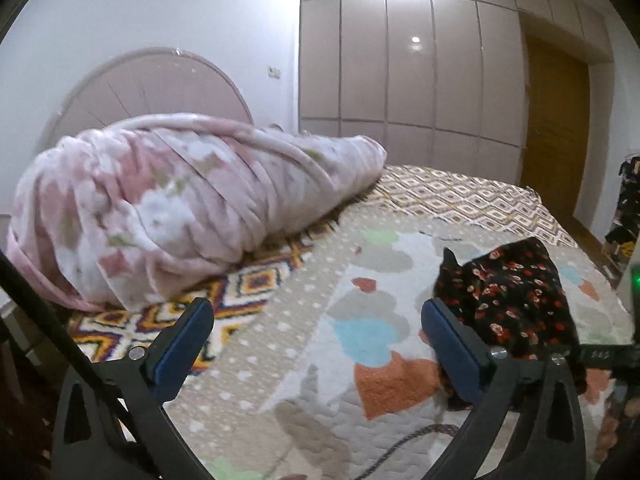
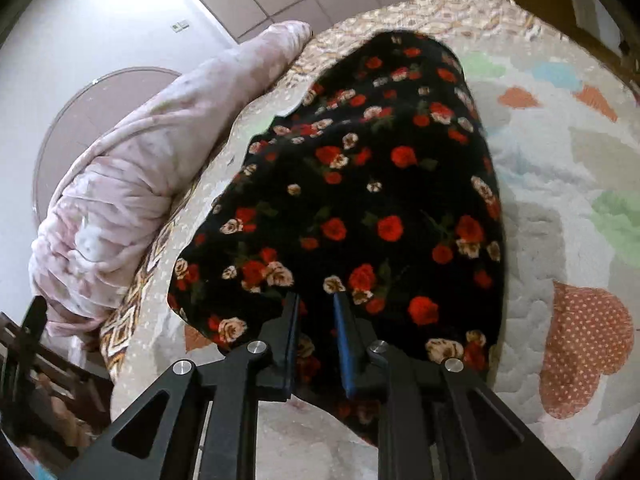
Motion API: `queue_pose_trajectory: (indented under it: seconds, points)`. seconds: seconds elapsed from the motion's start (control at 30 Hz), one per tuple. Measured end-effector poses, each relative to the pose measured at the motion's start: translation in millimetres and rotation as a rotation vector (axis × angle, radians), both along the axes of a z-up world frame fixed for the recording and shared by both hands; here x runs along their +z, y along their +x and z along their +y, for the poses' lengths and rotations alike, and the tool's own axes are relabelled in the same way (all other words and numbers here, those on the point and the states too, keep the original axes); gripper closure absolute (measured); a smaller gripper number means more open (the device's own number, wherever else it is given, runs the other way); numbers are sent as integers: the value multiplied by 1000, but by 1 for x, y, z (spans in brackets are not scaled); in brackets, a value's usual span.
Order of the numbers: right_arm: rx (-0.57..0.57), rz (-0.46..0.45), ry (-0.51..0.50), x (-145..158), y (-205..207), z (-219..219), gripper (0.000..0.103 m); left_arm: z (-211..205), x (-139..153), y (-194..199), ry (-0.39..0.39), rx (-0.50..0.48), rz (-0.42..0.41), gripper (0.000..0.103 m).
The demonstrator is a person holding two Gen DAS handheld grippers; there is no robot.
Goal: Fold large clothes
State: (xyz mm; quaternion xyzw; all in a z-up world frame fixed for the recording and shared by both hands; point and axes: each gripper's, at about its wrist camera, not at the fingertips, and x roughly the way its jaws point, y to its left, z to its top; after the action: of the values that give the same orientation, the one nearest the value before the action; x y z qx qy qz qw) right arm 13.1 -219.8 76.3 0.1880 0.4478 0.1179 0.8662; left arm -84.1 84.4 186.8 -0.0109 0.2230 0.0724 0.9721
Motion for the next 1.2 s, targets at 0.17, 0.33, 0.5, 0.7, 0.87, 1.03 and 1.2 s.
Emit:
queue_pose_trajectory:
  seconds: [0.17,0.33,0.5,0.7,0.87,1.03,1.2]
  points:
    - [35,-113,-55,38,-9,26,77,-5,4,-13,9,-4,-46,0]
    - [104,-88,-75,30,17,62,76,-8,0,-19,-16,-36,-14,0]
    - [89,-12,-31,5,27,62,73,-9,-9,-22,-27,-67,33,0]
    - [16,-120,-137,46,-36,35,37,-22,-39,-15,-69,-151,181,0]
    - [-71,-121,-342,42,-94,-4,28,-44,-66,-17,-74,-194,271,0]
    - [-102,-72,-435,22,-128,-30,29,-62,-91,-18,-86,-227,368,0]
    - [-50,-136,-317,37,-121,-23,46,-73,-98,-23,-76,-242,401,0]
